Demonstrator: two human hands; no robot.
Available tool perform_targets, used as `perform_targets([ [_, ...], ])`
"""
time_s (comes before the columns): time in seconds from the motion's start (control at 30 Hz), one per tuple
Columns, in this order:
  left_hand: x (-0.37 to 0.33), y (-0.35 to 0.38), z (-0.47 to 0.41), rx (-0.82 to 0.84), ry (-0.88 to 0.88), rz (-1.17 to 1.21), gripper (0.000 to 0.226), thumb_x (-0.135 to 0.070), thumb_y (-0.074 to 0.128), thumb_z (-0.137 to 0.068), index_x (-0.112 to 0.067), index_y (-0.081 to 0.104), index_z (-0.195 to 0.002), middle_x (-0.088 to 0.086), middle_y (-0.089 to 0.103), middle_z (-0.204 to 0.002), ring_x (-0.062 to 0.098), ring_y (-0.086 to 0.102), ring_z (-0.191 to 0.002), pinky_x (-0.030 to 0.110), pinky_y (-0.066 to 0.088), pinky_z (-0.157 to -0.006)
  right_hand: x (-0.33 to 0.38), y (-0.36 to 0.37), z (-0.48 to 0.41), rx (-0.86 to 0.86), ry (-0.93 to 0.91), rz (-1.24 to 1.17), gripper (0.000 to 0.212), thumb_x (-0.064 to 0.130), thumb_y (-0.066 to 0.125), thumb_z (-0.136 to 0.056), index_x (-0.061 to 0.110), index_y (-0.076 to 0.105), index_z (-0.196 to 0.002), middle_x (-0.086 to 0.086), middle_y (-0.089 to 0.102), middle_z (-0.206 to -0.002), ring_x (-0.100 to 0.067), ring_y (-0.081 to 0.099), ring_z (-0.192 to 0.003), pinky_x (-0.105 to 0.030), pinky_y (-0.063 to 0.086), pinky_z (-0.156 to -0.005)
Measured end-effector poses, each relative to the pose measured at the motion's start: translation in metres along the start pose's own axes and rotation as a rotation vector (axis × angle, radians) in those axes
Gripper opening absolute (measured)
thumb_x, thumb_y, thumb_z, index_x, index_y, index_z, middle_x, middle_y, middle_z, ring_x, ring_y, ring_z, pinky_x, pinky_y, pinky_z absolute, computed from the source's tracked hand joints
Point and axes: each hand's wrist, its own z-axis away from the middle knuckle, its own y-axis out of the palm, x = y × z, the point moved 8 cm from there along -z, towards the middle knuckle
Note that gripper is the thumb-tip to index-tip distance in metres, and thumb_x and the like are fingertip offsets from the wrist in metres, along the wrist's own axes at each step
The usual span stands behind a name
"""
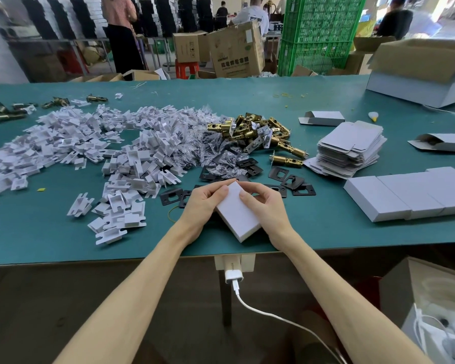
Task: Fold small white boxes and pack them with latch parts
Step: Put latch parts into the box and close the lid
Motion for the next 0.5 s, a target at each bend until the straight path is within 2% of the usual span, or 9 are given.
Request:
perform_targets([
  [0.1,0.0,-0.003,0.0,-0.039,0.021,-0.034,0.026,-0.018,0.058,-0.106,-0.017,0.073,-0.128,0.004,0.075,-0.107,0.015,0.06,-0.09,0.033,0.047,-0.083,0.015,0.004,0.004,-0.03,-0.117,0.367,0.036,0.03,0.063,-0.1,0.018,0.063,-0.133,0.001,0.067,-0.125,-0.006,0.061,-0.101,-0.026,0.051,-0.087],
  [0.17,0.0,-0.005,0.0,-0.048,0.039,-0.031,0.027,-0.018,0.06,-0.105,-0.015,0.073,-0.128,0.004,0.077,-0.115,0.012,0.064,-0.096,0.031,0.051,-0.088,0.025,0.014,0.011,0.024,-0.185,0.62,0.058,0.046,0.061,-0.098,0.016,0.05,-0.146,-0.003,0.057,-0.139,-0.016,0.054,-0.12,-0.036,0.046,-0.103],
  [0.23,-0.001,-0.005,0.001,-0.036,0.056,-0.032,0.027,-0.019,0.063,-0.104,-0.014,0.074,-0.127,0.003,0.077,-0.119,0.009,0.067,-0.103,0.026,0.053,-0.09,0.03,0.027,0.02,0.097,-0.214,0.855,0.079,0.062,0.057,-0.093,0.015,0.037,-0.153,-0.006,0.047,-0.147,-0.026,0.048,-0.128,-0.043,0.044,-0.105],
  [0.3,-0.002,-0.004,0.001,-0.021,0.068,-0.041,0.024,-0.021,0.066,-0.102,-0.016,0.076,-0.123,-0.001,0.078,-0.117,0.006,0.069,-0.103,0.019,0.054,-0.084,0.034,0.039,0.027,0.131,-0.259,1.095,0.087,0.066,0.057,-0.09,0.012,0.032,-0.154,-0.008,0.041,-0.15,-0.031,0.045,-0.13,-0.045,0.044,-0.102],
  [0.37,-0.001,-0.003,0.0,-0.018,0.068,-0.052,0.023,-0.024,0.067,-0.101,-0.018,0.078,-0.12,-0.003,0.078,-0.116,0.005,0.07,-0.104,0.017,0.053,-0.083,0.032,0.046,0.03,0.172,-0.24,1.183,0.09,0.06,0.06,-0.091,0.009,0.024,-0.156,-0.011,0.033,-0.154,-0.034,0.042,-0.132,-0.046,0.043,-0.102],
  [0.43,0.0,-0.004,0.0,-0.024,0.058,-0.074,0.024,-0.031,0.061,-0.104,-0.022,0.079,-0.118,-0.003,0.079,-0.112,0.004,0.069,-0.097,0.019,0.052,-0.08,0.031,0.044,0.031,0.189,-0.19,1.128,0.084,0.047,0.06,-0.094,0.008,0.02,-0.158,-0.013,0.031,-0.156,-0.035,0.04,-0.134,-0.046,0.042,-0.104],
  [0.5,0.003,-0.004,-0.001,-0.038,0.032,-0.066,0.033,-0.038,0.053,-0.108,-0.022,0.08,-0.115,0.001,0.08,-0.108,0.011,0.07,-0.095,0.028,0.055,-0.083,0.035,0.034,0.033,0.159,-0.17,1.039,0.077,0.04,0.059,-0.096,0.009,0.024,-0.157,-0.013,0.034,-0.155,-0.035,0.041,-0.134,-0.046,0.041,-0.106],
])
